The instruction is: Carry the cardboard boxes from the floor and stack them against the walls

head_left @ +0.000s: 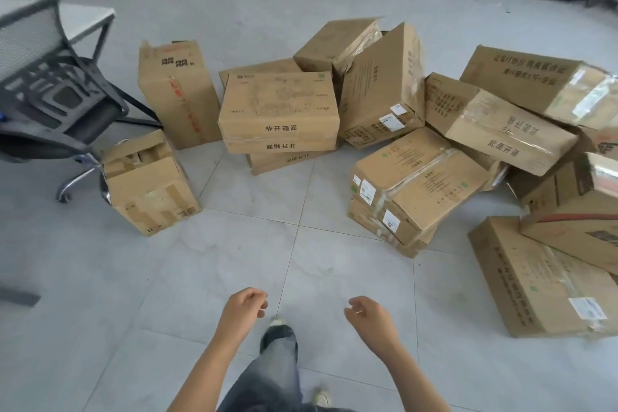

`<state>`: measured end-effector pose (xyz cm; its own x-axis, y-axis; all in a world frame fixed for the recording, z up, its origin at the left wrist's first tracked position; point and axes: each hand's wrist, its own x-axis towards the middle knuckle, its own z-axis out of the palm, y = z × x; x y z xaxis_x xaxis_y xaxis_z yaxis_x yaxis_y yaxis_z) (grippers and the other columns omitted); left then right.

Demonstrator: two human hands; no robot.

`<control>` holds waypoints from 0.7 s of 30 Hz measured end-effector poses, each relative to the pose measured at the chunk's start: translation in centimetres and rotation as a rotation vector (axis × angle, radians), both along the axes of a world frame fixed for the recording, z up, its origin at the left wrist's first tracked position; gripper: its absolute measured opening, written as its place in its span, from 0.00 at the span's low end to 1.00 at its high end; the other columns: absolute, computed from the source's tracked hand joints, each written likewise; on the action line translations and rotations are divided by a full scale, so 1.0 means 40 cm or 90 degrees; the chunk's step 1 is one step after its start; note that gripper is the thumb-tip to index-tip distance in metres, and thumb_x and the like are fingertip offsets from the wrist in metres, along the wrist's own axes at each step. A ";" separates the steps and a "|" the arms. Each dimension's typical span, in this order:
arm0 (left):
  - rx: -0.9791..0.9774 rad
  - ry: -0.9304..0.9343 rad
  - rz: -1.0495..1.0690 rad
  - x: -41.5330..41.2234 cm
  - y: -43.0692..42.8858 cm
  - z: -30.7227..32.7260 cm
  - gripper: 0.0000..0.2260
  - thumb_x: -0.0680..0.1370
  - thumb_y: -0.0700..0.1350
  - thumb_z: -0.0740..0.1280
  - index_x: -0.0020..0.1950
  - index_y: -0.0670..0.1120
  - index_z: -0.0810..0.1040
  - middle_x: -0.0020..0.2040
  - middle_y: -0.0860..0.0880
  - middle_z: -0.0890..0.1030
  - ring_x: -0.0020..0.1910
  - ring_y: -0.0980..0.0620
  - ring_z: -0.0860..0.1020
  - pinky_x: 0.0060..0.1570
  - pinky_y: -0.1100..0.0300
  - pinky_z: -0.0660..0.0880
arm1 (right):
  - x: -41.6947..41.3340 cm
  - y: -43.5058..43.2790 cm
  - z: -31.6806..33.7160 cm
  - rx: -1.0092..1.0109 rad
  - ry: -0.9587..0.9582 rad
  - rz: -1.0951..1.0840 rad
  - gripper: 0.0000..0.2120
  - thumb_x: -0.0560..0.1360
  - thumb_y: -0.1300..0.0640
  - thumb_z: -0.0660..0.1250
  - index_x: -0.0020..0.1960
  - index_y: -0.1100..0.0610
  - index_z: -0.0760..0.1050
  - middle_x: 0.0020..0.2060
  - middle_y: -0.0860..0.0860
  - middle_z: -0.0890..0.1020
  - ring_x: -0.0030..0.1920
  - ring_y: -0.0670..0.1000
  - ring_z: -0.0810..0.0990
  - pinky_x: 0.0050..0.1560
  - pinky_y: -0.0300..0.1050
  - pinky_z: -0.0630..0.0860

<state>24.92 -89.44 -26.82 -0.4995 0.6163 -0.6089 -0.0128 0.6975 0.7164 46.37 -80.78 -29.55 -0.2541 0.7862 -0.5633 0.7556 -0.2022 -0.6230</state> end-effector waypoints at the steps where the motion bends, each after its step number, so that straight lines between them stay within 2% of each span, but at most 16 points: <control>1: -0.010 0.000 0.007 -0.021 0.027 -0.011 0.07 0.79 0.41 0.62 0.44 0.41 0.78 0.43 0.45 0.81 0.39 0.50 0.78 0.42 0.58 0.70 | -0.012 0.036 -0.005 -0.003 -0.013 0.010 0.15 0.77 0.54 0.62 0.63 0.57 0.73 0.50 0.48 0.75 0.49 0.47 0.73 0.48 0.37 0.66; 4: -0.020 -0.003 0.029 -0.094 0.125 -0.047 0.07 0.79 0.41 0.61 0.45 0.40 0.77 0.44 0.43 0.81 0.39 0.48 0.78 0.44 0.57 0.70 | -0.057 0.176 -0.013 0.009 -0.026 -0.011 0.16 0.77 0.54 0.62 0.63 0.58 0.73 0.55 0.51 0.78 0.50 0.48 0.73 0.48 0.37 0.66; 8: -0.022 -0.012 0.030 -0.194 0.308 -0.073 0.07 0.79 0.41 0.61 0.45 0.41 0.77 0.44 0.43 0.80 0.39 0.48 0.78 0.41 0.57 0.69 | -0.142 0.366 -0.004 0.029 -0.027 -0.027 0.16 0.78 0.54 0.61 0.64 0.59 0.72 0.50 0.49 0.74 0.53 0.51 0.75 0.49 0.39 0.68; 13: 0.023 0.001 -0.019 -0.323 0.588 -0.036 0.07 0.79 0.41 0.62 0.42 0.43 0.76 0.43 0.44 0.80 0.39 0.48 0.77 0.40 0.58 0.69 | -0.232 0.569 0.045 0.060 -0.016 -0.082 0.17 0.78 0.55 0.60 0.65 0.59 0.71 0.58 0.53 0.77 0.50 0.47 0.72 0.48 0.38 0.67; 18: 0.036 0.014 -0.075 -0.381 0.810 -0.008 0.09 0.79 0.40 0.61 0.39 0.43 0.75 0.40 0.45 0.79 0.38 0.48 0.76 0.37 0.60 0.67 | -0.257 0.673 0.049 0.055 -0.042 -0.131 0.16 0.78 0.56 0.61 0.64 0.60 0.72 0.57 0.54 0.78 0.54 0.50 0.75 0.50 0.37 0.68; 21: 0.016 -0.003 -0.110 -0.364 0.880 -0.026 0.09 0.79 0.40 0.61 0.39 0.43 0.75 0.40 0.46 0.79 0.38 0.49 0.76 0.36 0.60 0.67 | -0.245 0.700 0.015 0.015 -0.071 -0.152 0.16 0.78 0.56 0.61 0.64 0.61 0.72 0.56 0.54 0.78 0.49 0.49 0.74 0.51 0.37 0.69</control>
